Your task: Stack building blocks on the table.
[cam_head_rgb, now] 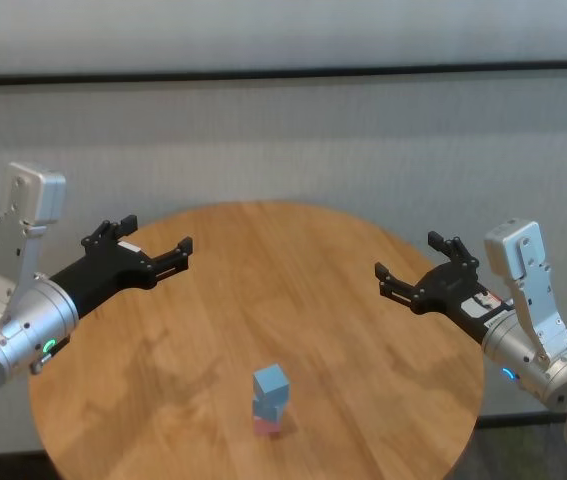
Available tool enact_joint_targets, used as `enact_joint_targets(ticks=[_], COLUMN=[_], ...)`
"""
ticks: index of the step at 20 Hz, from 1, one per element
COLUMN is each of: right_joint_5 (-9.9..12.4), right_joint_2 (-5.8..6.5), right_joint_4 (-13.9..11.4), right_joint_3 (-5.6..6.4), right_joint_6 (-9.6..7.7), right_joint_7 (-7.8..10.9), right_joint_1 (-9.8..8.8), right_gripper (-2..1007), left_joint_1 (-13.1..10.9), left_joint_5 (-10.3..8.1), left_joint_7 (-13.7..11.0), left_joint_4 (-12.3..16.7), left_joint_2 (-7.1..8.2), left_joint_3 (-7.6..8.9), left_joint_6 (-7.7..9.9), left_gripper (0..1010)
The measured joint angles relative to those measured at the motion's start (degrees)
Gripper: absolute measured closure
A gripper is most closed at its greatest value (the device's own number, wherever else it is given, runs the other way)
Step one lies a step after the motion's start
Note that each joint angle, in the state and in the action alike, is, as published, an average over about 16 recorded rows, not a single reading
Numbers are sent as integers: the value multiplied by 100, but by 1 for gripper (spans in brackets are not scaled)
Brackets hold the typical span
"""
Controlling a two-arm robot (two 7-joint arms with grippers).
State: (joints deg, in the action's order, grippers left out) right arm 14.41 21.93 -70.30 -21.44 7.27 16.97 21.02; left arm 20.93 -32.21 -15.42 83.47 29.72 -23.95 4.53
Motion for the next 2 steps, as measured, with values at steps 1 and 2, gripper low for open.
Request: enact_joint_targets(ticks=[1, 2], right_joint_5=[0, 0], right_joint_2=[0, 0], right_joint_4=[0, 0], right_joint_3=[0, 0], right_joint_6=[0, 0], right_joint_7=[0, 0], right_joint_1=[0, 0], right_gripper=[0, 0], left_joint_1=[4, 8], left_joint_5=[-3, -7], left_joint_7=[-5, -11], left_joint_4=[-1, -2], left_joint_2=[1, 2], left_joint_3=[-4, -8], left_joint_6=[6, 11], left_gripper=[11, 11])
